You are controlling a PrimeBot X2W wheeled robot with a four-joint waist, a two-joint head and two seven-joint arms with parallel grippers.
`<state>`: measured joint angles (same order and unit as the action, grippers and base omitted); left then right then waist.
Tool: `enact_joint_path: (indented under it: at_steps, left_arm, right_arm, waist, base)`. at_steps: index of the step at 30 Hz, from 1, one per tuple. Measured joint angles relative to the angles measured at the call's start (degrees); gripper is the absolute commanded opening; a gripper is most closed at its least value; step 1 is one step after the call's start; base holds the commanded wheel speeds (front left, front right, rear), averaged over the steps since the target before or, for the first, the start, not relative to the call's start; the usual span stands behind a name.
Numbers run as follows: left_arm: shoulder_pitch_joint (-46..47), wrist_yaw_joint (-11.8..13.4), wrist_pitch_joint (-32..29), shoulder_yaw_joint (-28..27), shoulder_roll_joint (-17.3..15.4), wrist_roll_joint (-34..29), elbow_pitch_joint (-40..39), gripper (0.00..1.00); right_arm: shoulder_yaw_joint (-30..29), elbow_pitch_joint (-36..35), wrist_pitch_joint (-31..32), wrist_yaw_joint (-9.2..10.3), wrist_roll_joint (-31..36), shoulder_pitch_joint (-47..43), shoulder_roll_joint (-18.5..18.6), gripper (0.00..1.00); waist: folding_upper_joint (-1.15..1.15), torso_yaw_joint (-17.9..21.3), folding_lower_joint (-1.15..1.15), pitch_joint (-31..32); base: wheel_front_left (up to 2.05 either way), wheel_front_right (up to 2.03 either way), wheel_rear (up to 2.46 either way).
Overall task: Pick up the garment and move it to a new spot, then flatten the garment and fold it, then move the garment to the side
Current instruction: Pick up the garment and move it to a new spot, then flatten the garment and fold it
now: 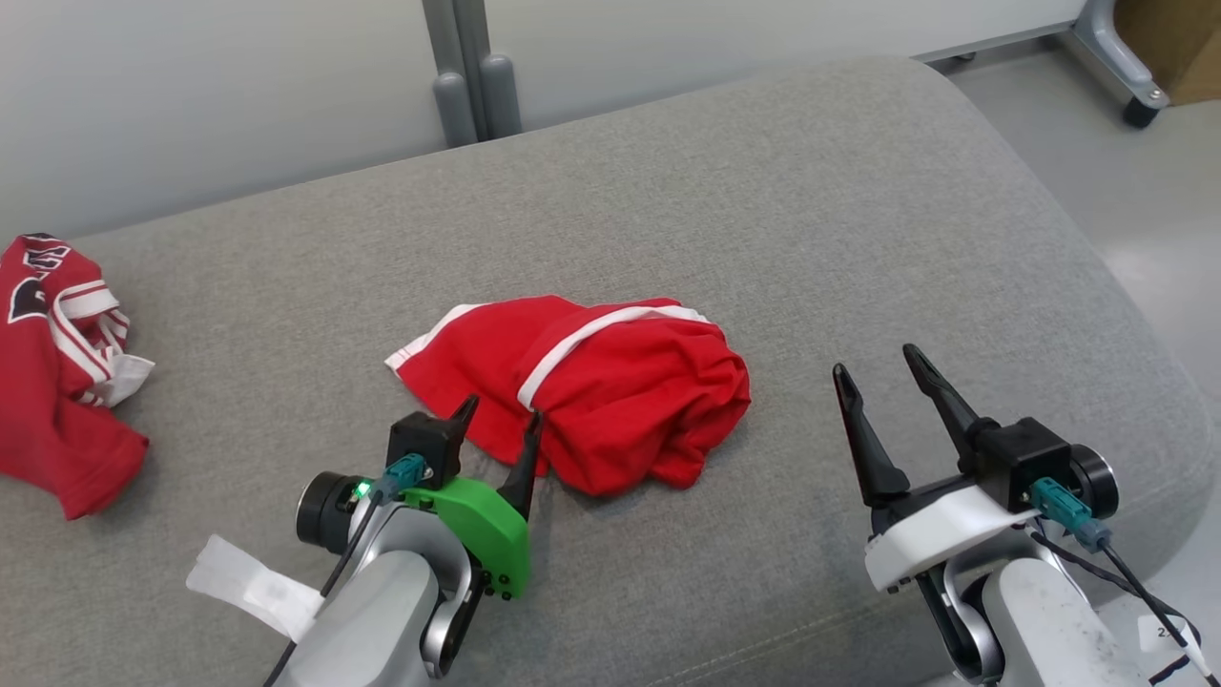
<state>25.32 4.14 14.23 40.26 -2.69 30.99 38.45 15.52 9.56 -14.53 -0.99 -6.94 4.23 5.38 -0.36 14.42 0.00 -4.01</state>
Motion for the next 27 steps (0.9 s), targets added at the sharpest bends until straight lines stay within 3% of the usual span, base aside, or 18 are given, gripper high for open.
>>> enact_joint_path:
  at_steps: [14,15,16,17,18,23,27]
  left_arm:
    - [3.7,0.8,0.0,-2.7,0.1,0.1,5.3,1.0]
    - [3.7,0.8,0.0,-2.7,0.1,0.1,5.7,0.75]
    - [3.8,0.8,0.0,-2.7,0.1,0.1,5.9,0.75]
    - [3.8,0.8,0.0,-2.6,0.1,0.1,6.2,0.28]
    - [3.9,0.7,0.0,-2.4,0.1,0.1,6.4,0.0]
    - [5.8,-0.3,0.0,-1.1,0.2,-0.1,6.7,0.0]
    - [9.8,-0.2,0.0,-0.8,-0.6,-3.8,5.4,0.0]
  right_arm:
    - [-1.6,-1.3,0.0,0.08,0.0,0.8,0.0,1.0]
    - [-1.8,-1.3,0.0,0.09,0.0,0.9,0.1,1.0]
    - [-1.9,-1.3,0.0,0.1,0.0,1.0,0.1,1.0]
    - [-2.0,-1.4,0.0,0.13,0.0,1.1,0.0,1.0]
    - [-2.3,-1.5,0.0,0.18,0.0,1.1,0.1,1.0]
    - [-3.7,-1.8,0.0,0.67,0.0,1.1,0.3,1.0]
    - [-3.9,-1.8,0.0,0.67,0.0,1.1,0.2,1.0]
  waist:
    - [0.0,5.6,0.0,-4.6]
    - [0.0,5.7,0.0,-4.8]
    - [0.0,5.8,0.0,-5.0]
    - [0.0,5.9,0.0,-5.1]
    - [0.0,5.8,0.0,-5.2]
    - [0.0,4.5,0.0,-5.2]
    - [0.0,2.7,0.0,-4.9]
  base:
    - [0.0,0.0,0.0]
    - [0.0,0.0,0.0]
    - [0.0,0.0,0.0]
    - [0.0,0.0,0.0]
    - [0.0,0.0,0.0]
    - [0.0,0.0,0.0]
    - [0.0,0.0,0.0]
